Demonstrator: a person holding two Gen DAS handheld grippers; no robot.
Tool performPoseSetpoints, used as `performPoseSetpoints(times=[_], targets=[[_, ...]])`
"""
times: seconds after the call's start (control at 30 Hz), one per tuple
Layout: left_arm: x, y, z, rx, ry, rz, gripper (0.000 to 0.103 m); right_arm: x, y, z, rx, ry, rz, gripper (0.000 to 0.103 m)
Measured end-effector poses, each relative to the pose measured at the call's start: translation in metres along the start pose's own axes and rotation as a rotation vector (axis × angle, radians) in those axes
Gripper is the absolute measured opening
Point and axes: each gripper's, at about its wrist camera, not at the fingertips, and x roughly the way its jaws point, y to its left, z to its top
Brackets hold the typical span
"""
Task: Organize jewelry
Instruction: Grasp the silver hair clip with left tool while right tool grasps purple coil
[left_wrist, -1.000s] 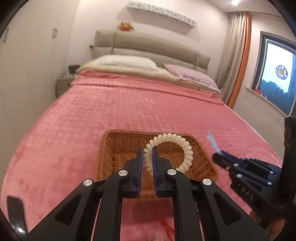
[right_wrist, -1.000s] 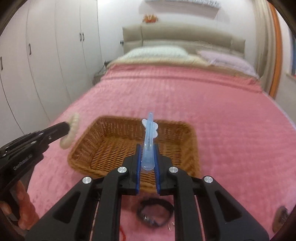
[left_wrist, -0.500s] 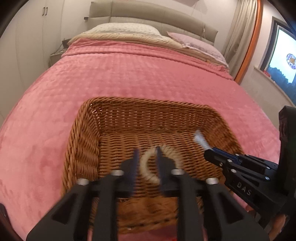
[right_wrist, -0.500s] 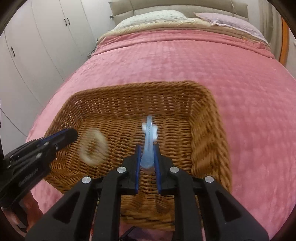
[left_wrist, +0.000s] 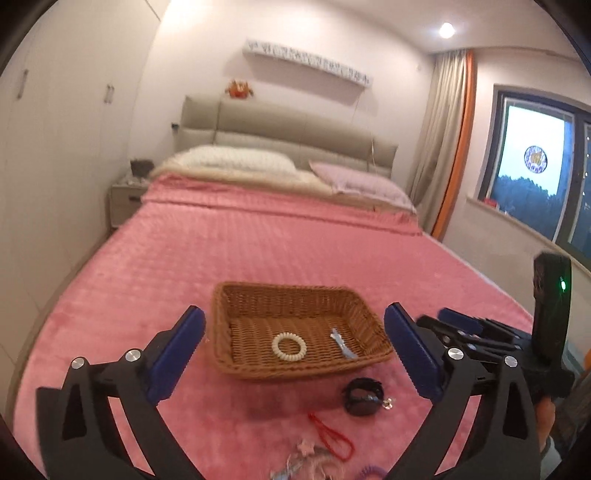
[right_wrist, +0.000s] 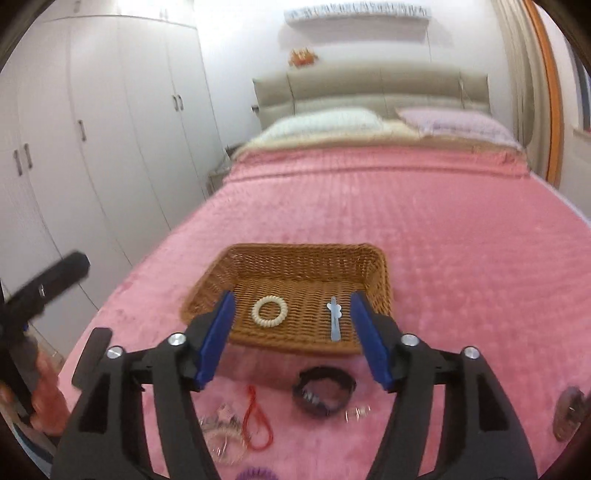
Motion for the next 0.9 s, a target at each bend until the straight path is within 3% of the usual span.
performPoseSetpoints(times=[0.17,0.33,0.57,0.67,0.8,0.9], targets=[[-0.049,0.002,-0.026,-0.056,-0.023,0.01,0.096,-0.041,0.014,-0.04,-0.025,-0.026,-0.03,0.062],[-0.068,0.005,-0.067,-0.07,0.0,0.02,0.095,-0.045,0.017,-0.082,-0.009,0.016,-0.025,0.062],[-0.043,0.015,-0.127,-0.026,0.154,0.017,0.093,-0.025,0.018,-0.134,-0.011,0.105,-0.039,0.061],[-0.024,0.02,-0.149,0.031,0.232,-0.001,0.085,-0.015,0.016,-0.149,0.009,0.152,-0.016,0.053],[0.007,0.027,-0.174,0.103,0.349,-0.025,0.082,-0.003,0.02,-0.158,-0.003,0.19,-0.012,0.044],[0.024,0.027,-0.182,0.148,0.405,-0.026,0.073,0.007,0.024,-0.164,-0.02,0.218,-0.016,0.037]])
